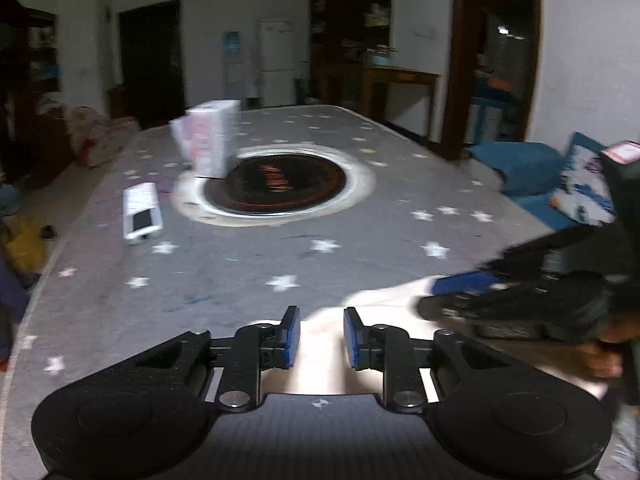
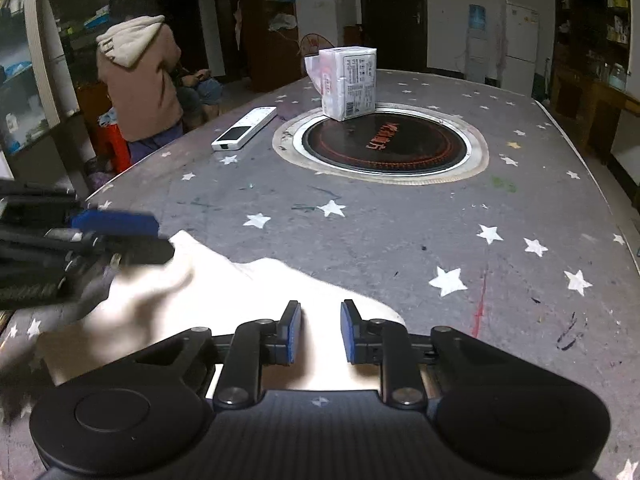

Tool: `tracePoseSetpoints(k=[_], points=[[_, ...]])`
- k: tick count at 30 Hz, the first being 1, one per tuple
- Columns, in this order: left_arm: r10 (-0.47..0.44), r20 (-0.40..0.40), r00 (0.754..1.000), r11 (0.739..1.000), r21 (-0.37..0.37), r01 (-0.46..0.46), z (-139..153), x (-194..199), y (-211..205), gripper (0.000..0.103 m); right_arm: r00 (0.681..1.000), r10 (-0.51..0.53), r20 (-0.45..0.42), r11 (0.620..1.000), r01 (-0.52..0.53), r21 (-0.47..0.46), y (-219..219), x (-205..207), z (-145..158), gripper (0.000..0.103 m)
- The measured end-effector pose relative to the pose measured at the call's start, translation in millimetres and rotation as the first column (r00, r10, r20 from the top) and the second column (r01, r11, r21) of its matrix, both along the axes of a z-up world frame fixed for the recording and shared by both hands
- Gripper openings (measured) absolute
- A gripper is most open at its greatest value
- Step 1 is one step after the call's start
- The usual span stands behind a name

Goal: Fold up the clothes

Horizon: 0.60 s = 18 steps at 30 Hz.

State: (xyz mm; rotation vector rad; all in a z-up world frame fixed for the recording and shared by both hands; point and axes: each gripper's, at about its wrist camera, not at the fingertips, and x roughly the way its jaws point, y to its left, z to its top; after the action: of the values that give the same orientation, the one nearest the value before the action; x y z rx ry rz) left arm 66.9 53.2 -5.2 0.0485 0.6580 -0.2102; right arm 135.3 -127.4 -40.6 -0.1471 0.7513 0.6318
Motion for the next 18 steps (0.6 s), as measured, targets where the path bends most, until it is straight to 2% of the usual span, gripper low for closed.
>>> tracePoseSetpoints(k=[4,9,15,18], points=[[-0.032,-0.028,0.999,0.999,-0.011,0.032,-10.6,12.6,-13.7,0.024,0.999,-0.031,0.008,0.999,0.031,0.027,-16.1,-9.9,9.0,0.020],[-0.020,-0.071,0.997,1.000,-0.023,0.019,-28.8,28.7,-19.9,0.024,0.999,-0.035,0.032,0.999,0.036,-0.011,-36.1,-27.1,10.5,0.020],[-0.015,-0.068,0.998,1.000,-0.020,0.014,-30.8,26.9,-19.6,0.025,0.994,-0.086,0.060,0.996,0.087,-0.013,-58.8,-38.5,4.5,0.018],[-0.013,-0.063,0.998,1.000,-0.016,0.012,-31.7,25.7,-20.1,0.025,0.991,-0.075,0.114,0.997,0.079,-0.027,-66.3,-56.7,10.5,0.019]])
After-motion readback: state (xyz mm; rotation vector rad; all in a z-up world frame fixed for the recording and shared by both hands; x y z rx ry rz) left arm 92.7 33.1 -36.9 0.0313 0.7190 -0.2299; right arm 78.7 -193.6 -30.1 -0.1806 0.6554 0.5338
